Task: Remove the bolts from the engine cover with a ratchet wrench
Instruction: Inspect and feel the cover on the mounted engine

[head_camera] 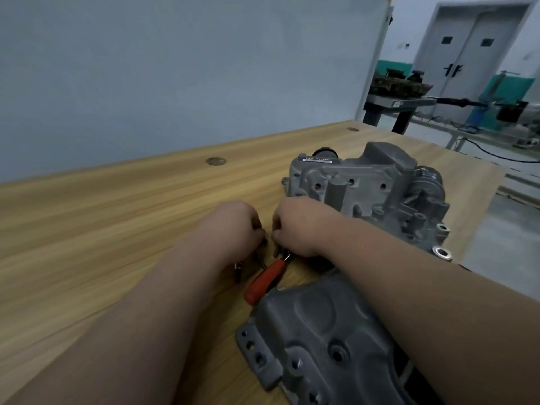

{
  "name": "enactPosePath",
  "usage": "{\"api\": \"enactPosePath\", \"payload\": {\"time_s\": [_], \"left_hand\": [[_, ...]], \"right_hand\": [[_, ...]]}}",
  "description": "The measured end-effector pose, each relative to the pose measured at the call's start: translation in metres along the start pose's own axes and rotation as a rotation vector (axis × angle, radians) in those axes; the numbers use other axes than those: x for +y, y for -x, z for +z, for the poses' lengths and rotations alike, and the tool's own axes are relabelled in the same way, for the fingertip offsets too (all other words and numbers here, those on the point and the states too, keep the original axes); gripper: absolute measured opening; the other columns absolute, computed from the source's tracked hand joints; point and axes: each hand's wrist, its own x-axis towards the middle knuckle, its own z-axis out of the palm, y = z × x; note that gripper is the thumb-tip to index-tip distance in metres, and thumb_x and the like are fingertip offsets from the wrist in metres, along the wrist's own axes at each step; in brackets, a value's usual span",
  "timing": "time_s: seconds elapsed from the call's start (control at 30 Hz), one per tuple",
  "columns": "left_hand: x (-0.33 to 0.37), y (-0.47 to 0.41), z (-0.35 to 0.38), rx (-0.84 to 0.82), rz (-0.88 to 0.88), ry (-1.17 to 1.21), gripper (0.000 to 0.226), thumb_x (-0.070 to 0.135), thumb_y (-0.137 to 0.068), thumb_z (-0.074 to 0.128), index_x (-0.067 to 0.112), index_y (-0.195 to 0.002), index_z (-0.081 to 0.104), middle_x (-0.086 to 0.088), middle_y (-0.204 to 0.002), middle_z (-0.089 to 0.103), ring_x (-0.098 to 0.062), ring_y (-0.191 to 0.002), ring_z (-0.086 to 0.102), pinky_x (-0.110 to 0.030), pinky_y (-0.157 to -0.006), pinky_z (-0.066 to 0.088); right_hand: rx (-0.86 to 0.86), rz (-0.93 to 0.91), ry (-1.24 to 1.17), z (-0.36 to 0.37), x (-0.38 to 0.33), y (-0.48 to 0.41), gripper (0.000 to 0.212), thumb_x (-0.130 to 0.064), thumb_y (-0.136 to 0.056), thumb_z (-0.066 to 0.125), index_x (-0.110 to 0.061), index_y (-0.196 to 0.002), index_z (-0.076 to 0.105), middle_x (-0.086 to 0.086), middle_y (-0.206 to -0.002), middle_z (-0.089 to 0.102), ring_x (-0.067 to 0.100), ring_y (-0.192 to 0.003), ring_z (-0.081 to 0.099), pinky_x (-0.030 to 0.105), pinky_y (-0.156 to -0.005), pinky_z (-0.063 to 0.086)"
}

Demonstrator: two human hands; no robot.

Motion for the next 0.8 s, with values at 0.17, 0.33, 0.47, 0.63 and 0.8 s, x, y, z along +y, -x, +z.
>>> {"api": "enactPosePath", "payload": {"time_s": [0.17, 0.33, 0.47, 0.63, 0.8], "left_hand": [[0.002, 0.001, -0.001, -0.024, -0.008, -0.056, 0.021, 0.03, -0.095, 0.056, 0.017, -0.107, 0.067, 0.003, -0.082, 0.054, -0.016, -0.078, 0.053, -0.026, -0.064, 0.043], [-0.002, 0.0, -0.003, 0.033, -0.023, 0.046, 0.019, 0.031, -0.095, 0.055, 0.015, -0.099, 0.066, 0.002, -0.082, 0.056, -0.014, -0.076, 0.053, -0.024, -0.056, 0.039], [-0.008, -0.005, -0.008, 0.158, -0.097, 0.468, 0.025, 0.033, -0.097, 0.052, 0.017, -0.081, 0.061, 0.003, -0.075, 0.057, -0.01, -0.064, 0.05, -0.023, -0.055, 0.037], [-0.002, -0.005, -0.016, -0.086, -0.302, 1.374, 0.02, 0.02, -0.102, 0.044, 0.013, -0.087, 0.055, -0.002, -0.066, 0.058, -0.008, -0.041, 0.044, -0.018, -0.04, 0.035], [0.0, 0.0, -0.025, -0.28, -0.318, 1.598, 0.027, 0.018, -0.101, 0.035, 0.013, -0.084, 0.055, 0.0, -0.062, 0.057, -0.006, -0.039, 0.044, -0.014, -0.035, 0.034]], "right_hand": [[-0.03, -0.006, 0.115, 0.0, -0.009, 0.0, 0.02, -0.022, -0.092, 0.056, -0.016, -0.073, 0.053, 0.002, -0.074, 0.054, 0.018, -0.064, 0.051, 0.031, -0.06, 0.044], [-0.002, 0.0, 0.198, -0.002, -0.016, 0.006, 0.033, -0.023, -0.093, 0.057, -0.019, -0.068, 0.036, -0.001, -0.072, 0.04, 0.016, -0.059, 0.036, 0.035, -0.065, 0.036], [0.002, 0.0, 0.211, -0.002, -0.021, 0.008, 0.031, -0.021, -0.093, 0.056, -0.019, -0.069, 0.035, -0.001, -0.073, 0.041, 0.015, -0.059, 0.036, 0.035, -0.066, 0.036], [0.004, 0.01, 0.14, 0.002, -0.023, 0.008, 0.029, -0.02, -0.091, 0.056, -0.019, -0.069, 0.037, -0.001, -0.073, 0.041, 0.014, -0.059, 0.036, 0.033, -0.06, 0.036], [0.06, 0.069, -0.17, -0.005, -0.007, 0.01, 0.023, -0.024, -0.09, 0.059, -0.012, -0.071, 0.056, 0.003, -0.072, 0.055, 0.021, -0.067, 0.054, 0.034, -0.062, 0.046]]}}
